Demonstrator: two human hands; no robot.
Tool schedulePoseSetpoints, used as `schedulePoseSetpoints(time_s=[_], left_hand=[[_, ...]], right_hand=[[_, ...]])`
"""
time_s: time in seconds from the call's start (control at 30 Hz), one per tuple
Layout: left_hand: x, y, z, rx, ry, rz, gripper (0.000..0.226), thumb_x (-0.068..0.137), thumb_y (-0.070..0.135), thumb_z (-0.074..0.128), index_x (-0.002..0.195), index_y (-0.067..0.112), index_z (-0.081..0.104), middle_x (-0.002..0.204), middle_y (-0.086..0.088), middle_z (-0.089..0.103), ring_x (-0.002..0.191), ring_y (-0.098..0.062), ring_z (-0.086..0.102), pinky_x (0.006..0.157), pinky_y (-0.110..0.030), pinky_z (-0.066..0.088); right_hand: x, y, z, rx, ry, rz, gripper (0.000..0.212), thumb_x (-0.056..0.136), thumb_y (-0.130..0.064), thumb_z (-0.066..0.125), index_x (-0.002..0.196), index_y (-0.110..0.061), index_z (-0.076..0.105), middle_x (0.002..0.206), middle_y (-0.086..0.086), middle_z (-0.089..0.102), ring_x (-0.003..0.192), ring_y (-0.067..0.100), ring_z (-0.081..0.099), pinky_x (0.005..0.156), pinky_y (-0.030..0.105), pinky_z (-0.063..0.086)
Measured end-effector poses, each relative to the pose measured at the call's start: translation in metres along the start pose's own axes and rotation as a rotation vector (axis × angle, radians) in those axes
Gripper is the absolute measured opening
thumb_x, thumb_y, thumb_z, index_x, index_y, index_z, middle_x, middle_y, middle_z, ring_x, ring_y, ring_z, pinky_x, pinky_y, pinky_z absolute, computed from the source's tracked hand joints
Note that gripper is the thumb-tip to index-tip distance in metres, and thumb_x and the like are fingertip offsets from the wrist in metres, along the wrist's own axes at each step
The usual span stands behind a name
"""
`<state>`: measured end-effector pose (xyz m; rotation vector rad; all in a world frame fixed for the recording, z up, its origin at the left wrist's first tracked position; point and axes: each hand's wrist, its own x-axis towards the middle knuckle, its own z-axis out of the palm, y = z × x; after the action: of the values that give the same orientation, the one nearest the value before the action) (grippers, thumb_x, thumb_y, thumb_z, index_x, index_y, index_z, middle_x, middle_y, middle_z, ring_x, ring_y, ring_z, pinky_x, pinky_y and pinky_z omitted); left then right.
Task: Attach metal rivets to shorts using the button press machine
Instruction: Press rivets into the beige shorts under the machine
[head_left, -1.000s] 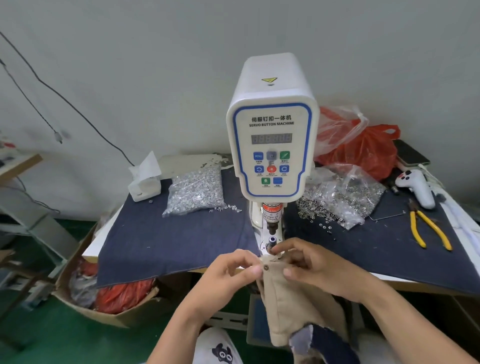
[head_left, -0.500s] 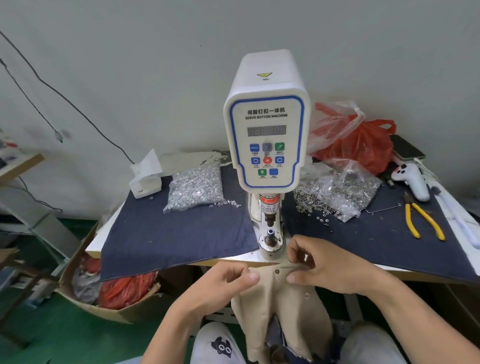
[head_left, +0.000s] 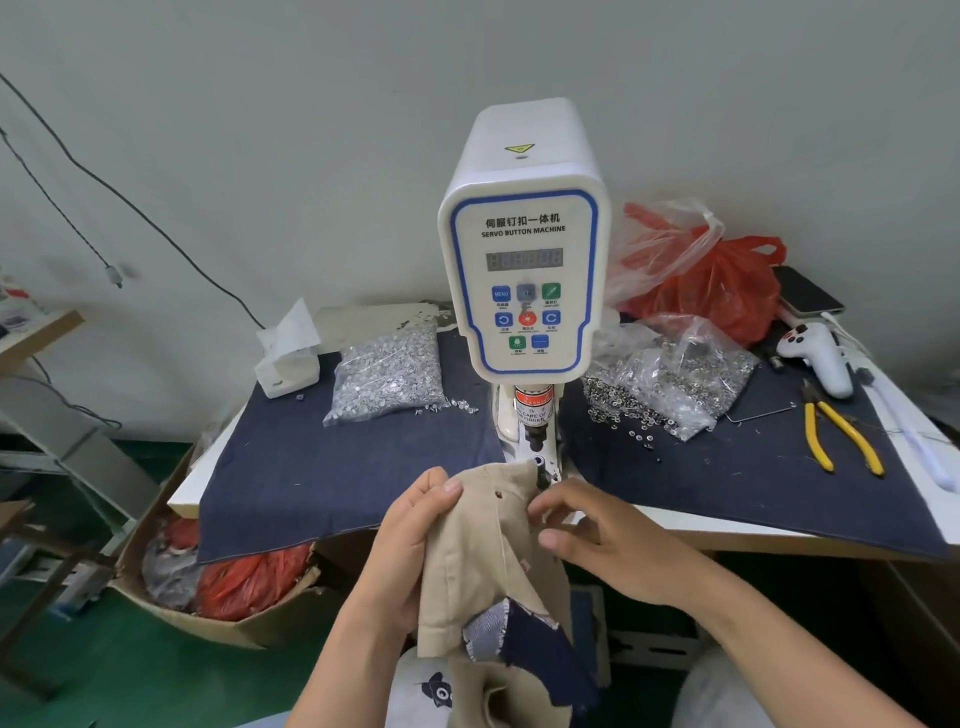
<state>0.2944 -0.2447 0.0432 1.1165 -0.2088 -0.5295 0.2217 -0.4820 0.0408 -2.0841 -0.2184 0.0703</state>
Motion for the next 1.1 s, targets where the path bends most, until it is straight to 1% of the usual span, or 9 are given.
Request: schedulePoseSetpoints(time_s=[0.2, 0.37, 0.47, 0.53, 0.63, 0.73, 0.8, 0.9, 1.1], left_hand=[[-0.002, 0.003, -0.009, 0.012, -0.013, 0.003, 0.044, 0.084, 0.034, 0.085, 0.072, 0.022, 0.044, 0.071, 0.001, 0.044, 0.064, -0.011, 0.046, 0.060, -0.029, 0.044], [-0.003, 0.006, -0.017, 0.228, 0.135, -0.003, 0.034, 0.076, 0.034, 0.080, 0.074, 0.023, 0.048, 0.073, 0.000, 0.045, 0.067, -0.012, 0.044, 0.060, -0.029, 0.042], [-0.005, 0.008, -0.014, 0.377, 0.140, -0.022, 0.014, 0.082, 0.032, 0.069, 0.091, 0.028, 0.060, 0.083, -0.007, 0.055, 0.076, -0.018, 0.054, 0.067, -0.032, 0.045], [-0.006, 0.008, -0.008, 0.650, 0.100, -0.007, 0.029, 0.086, 0.048, 0.060, 0.114, 0.043, 0.067, 0.103, 0.008, 0.069, 0.098, -0.006, 0.062, 0.084, -0.028, 0.046], [-0.005, 0.000, 0.002, 1.028, -0.077, -0.003, 0.039, 0.084, 0.071, 0.057, 0.121, 0.061, 0.062, 0.127, 0.014, 0.051, 0.125, 0.000, 0.038, 0.108, -0.028, 0.036], [-0.003, -0.011, 0.009, 1.228, 0.015, 0.041, 0.017, 0.095, 0.060, 0.065, 0.112, 0.061, 0.064, 0.135, 0.015, 0.028, 0.127, -0.005, 0.017, 0.112, -0.035, 0.022], [-0.003, -0.011, 0.013, 1.213, 0.091, 0.180, 0.008, 0.096, 0.049, 0.070, 0.104, 0.050, 0.071, 0.145, 0.018, 0.028, 0.140, -0.004, 0.016, 0.114, -0.034, 0.022], [-0.002, -0.009, 0.013, 0.974, -0.021, 0.330, 0.021, 0.095, 0.023, 0.076, 0.110, 0.036, 0.070, 0.129, 0.016, 0.059, 0.127, -0.013, 0.057, 0.102, -0.030, 0.048], [-0.002, -0.010, 0.006, 0.668, -0.178, 0.093, 0.036, 0.091, 0.032, 0.080, 0.125, 0.025, 0.070, 0.112, 0.000, 0.072, 0.102, -0.016, 0.067, 0.085, -0.028, 0.053]], right_hand=[[0.008, -0.005, 0.013, 0.074, 0.060, 0.029, 0.012, 0.091, -0.033, 0.075, 0.093, -0.039, 0.065, 0.097, -0.015, 0.068, 0.088, 0.003, 0.064, 0.078, 0.018, 0.050], [0.009, -0.011, 0.014, -0.042, 0.285, -0.091, 0.019, 0.090, -0.016, 0.078, 0.088, -0.035, 0.075, 0.089, -0.028, 0.070, 0.087, 0.001, 0.068, 0.075, 0.009, 0.046], [0.009, -0.013, 0.014, -0.016, 0.312, -0.078, 0.025, 0.091, -0.016, 0.076, 0.089, -0.040, 0.072, 0.086, -0.026, 0.072, 0.084, 0.000, 0.070, 0.074, 0.008, 0.048], [0.009, -0.013, 0.013, 0.017, 0.306, -0.042, 0.017, 0.092, -0.016, 0.075, 0.092, -0.033, 0.074, 0.088, -0.023, 0.074, 0.084, 0.000, 0.071, 0.077, 0.010, 0.050], [0.012, -0.017, 0.010, 0.046, 0.265, -0.026, 0.015, 0.093, -0.017, 0.072, 0.095, -0.031, 0.073, 0.092, -0.022, 0.076, 0.089, -0.003, 0.071, 0.082, 0.012, 0.052], [0.011, -0.018, 0.007, -0.043, 0.244, -0.041, 0.020, 0.093, -0.019, 0.074, 0.090, -0.039, 0.069, 0.091, -0.030, 0.073, 0.088, -0.009, 0.070, 0.079, 0.006, 0.048], [0.010, -0.016, 0.005, -0.094, 0.289, -0.039, 0.017, 0.090, -0.020, 0.078, 0.089, -0.037, 0.072, 0.087, -0.028, 0.073, 0.083, -0.005, 0.070, 0.074, 0.010, 0.049], [0.009, -0.019, 0.001, -0.101, 0.357, -0.092, 0.014, 0.085, -0.016, 0.082, 0.087, -0.029, 0.077, 0.088, -0.016, 0.073, 0.083, 0.006, 0.070, 0.075, 0.020, 0.053], [0.003, -0.022, -0.010, 0.155, 0.057, -0.010, 0.009, 0.102, -0.027, 0.062, 0.093, -0.025, 0.063, 0.079, -0.018, 0.061, 0.073, 0.002, 0.053, 0.071, 0.021, 0.041]])
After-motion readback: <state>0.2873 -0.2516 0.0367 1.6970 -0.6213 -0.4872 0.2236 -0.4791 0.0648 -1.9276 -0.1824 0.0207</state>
